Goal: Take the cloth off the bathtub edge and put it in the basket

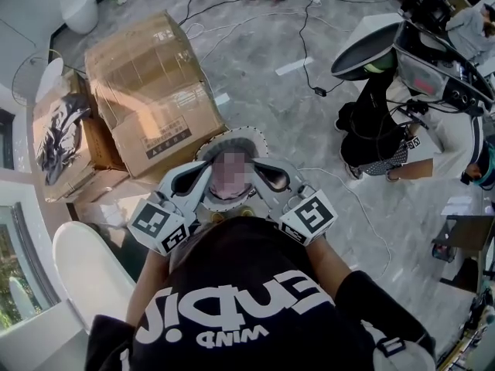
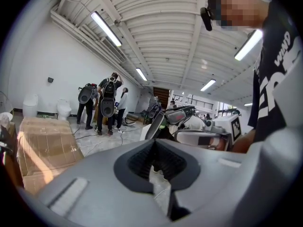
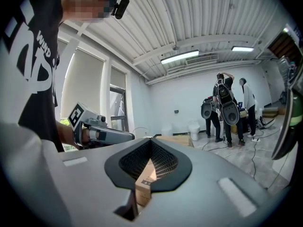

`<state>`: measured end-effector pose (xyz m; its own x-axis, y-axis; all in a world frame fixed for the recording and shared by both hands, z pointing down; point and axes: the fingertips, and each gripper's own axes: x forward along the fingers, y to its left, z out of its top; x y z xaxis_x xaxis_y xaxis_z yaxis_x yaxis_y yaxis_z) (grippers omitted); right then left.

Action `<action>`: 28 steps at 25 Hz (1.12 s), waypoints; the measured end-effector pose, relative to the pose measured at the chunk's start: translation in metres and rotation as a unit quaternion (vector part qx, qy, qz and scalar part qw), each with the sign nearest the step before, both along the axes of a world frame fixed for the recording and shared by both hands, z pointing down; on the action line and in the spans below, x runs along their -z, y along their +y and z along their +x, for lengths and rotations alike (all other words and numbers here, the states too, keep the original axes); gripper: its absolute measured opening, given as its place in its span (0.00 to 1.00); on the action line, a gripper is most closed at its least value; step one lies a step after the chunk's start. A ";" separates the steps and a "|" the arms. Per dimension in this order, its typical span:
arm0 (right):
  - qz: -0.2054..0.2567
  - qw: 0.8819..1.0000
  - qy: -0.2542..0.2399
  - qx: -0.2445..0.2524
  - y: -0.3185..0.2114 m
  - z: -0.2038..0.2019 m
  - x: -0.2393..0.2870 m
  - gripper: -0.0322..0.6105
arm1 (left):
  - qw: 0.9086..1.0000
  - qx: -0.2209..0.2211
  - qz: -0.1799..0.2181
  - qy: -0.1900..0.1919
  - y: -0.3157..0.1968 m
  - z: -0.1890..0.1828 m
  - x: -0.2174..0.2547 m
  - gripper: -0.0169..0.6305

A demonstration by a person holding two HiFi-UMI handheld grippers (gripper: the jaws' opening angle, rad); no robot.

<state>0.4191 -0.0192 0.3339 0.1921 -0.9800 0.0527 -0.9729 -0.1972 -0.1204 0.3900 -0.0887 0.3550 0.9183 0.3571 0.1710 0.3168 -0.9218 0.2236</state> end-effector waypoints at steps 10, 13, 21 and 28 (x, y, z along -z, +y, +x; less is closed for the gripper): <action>0.017 1.000 0.016 0.000 0.021 -0.014 -0.001 0.06 | 1.000 -0.001 0.020 0.014 0.017 -0.009 -0.010 0.02; 0.017 1.000 0.015 0.005 0.021 -0.014 -0.003 0.06 | 1.000 0.002 0.018 0.012 0.018 -0.009 -0.013 0.02; 0.007 1.000 0.015 0.014 -0.004 0.006 0.007 0.06 | 1.000 0.019 0.006 0.003 -0.008 0.007 -0.006 0.02; 0.002 1.000 0.014 0.016 -0.006 0.005 0.019 0.06 | 1.000 0.021 0.003 0.001 -0.010 0.004 0.004 0.02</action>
<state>0.4238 -0.0252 0.3150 0.1624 -0.9857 0.0449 -0.9816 -0.1661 -0.0945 0.3941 -0.0983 0.3509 0.9327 0.3173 0.1712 0.2782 -0.9355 0.2180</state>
